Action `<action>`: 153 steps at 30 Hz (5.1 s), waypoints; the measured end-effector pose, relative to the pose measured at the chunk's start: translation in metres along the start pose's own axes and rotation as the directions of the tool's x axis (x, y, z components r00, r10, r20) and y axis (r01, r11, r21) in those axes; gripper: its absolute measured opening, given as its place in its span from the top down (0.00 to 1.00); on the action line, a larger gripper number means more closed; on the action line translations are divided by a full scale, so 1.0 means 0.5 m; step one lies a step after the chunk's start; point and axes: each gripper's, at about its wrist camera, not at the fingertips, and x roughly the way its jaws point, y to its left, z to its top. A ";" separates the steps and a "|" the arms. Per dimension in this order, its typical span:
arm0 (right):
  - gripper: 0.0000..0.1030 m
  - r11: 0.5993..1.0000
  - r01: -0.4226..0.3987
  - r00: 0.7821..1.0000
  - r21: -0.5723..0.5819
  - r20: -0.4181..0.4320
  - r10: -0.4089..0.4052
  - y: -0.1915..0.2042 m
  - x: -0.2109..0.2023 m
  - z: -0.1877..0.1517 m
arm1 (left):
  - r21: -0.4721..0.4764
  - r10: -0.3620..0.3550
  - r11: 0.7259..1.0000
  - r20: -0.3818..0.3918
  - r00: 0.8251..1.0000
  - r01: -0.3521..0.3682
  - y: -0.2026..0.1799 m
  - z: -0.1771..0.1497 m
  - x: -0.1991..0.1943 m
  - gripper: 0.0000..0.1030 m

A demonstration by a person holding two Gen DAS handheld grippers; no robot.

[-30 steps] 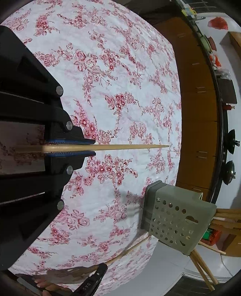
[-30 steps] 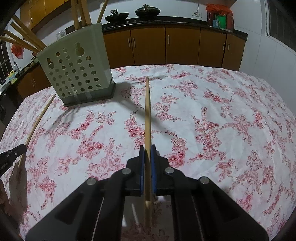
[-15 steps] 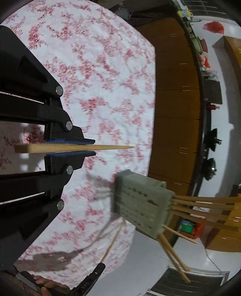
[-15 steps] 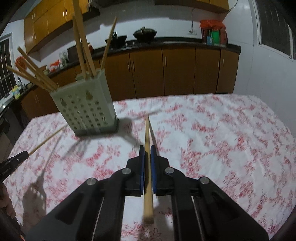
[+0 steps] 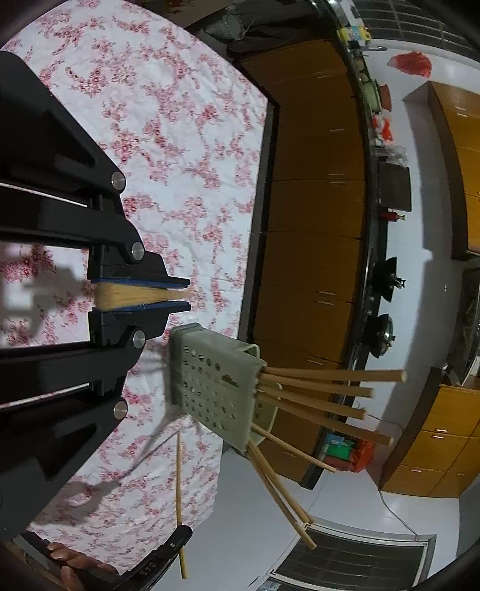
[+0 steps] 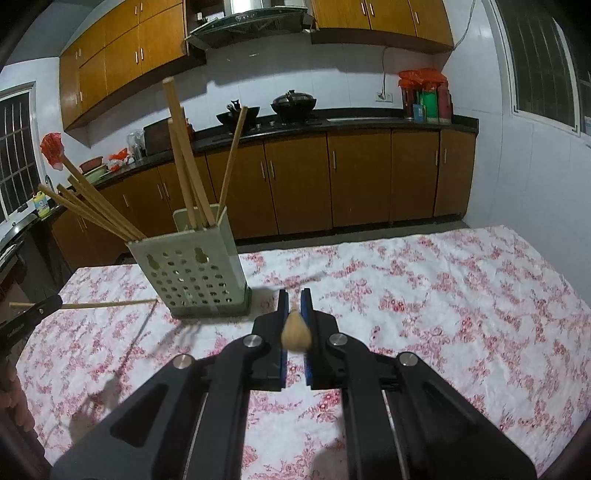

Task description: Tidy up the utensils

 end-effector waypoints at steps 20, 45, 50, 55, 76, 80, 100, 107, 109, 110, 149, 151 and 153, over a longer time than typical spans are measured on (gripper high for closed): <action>0.92 1.000 -0.017 0.998 -0.011 0.063 0.018 0.003 -0.034 0.073 | -0.021 0.000 1.000 0.119 0.993 0.002 -0.037 0.078 -0.034 0.93; 0.92 0.972 -0.225 0.947 -0.071 0.216 0.236 0.071 -0.200 0.199 | 0.036 -0.087 0.996 0.157 0.984 0.082 -0.069 0.135 -0.109 0.93; 0.92 0.961 -0.260 0.929 -0.090 0.248 0.275 0.084 -0.229 0.220 | 0.060 -0.121 0.992 0.175 0.977 0.112 -0.083 0.155 -0.142 0.93; 0.92 0.959 -0.259 0.916 -0.113 0.286 0.281 0.098 -0.242 0.250 | 0.076 -0.161 0.986 0.231 0.960 0.147 -0.106 0.187 -0.168 0.93; 0.92 0.971 -0.203 0.959 -0.130 0.172 0.224 0.174 -0.027 0.303 | 0.106 -0.133 0.989 0.274 0.953 0.107 -0.169 0.230 -0.028 0.93; 0.90 0.971 -0.195 0.966 -0.136 0.144 0.214 0.181 -0.011 0.294 | 0.100 -0.122 0.990 0.251 0.960 0.100 -0.160 0.226 -0.008 0.93; 0.04 0.986 -0.113 0.936 -0.124 0.320 0.148 0.106 -0.242 0.177 | 0.108 -0.041 0.994 0.420 0.906 -0.005 -0.084 0.158 -0.219 0.02; 0.04 0.986 -0.011 0.955 -0.165 0.290 0.059 0.131 -0.272 0.062 | 0.151 0.005 0.986 0.410 0.912 -0.073 -0.071 0.049 -0.270 0.02; 0.04 0.983 0.017 0.955 -0.180 0.294 0.038 0.139 -0.278 0.034 | 0.159 0.013 0.984 0.399 0.917 -0.083 -0.067 0.017 -0.276 0.02; 0.04 0.981 0.032 0.956 -0.189 0.292 0.025 0.142 -0.281 0.020 | 0.159 0.021 0.983 0.393 0.919 -0.090 -0.066 0.006 -0.276 0.02; 0.04 0.991 0.087 0.983 -0.106 0.169 -0.068 0.119 -0.269 -0.189 | 0.162 0.101 0.977 0.200 0.975 -0.135 -0.049 -0.205 -0.251 0.02; 0.04 0.991 0.084 0.984 -0.108 0.166 -0.065 0.120 -0.268 -0.191 | 0.162 0.102 0.978 0.198 0.975 -0.135 -0.049 -0.205 -0.250 0.02; 0.04 0.991 0.083 0.984 -0.108 0.164 -0.064 0.121 -0.267 -0.191 | 0.162 0.101 0.978 0.196 0.975 -0.134 -0.050 -0.206 -0.250 0.02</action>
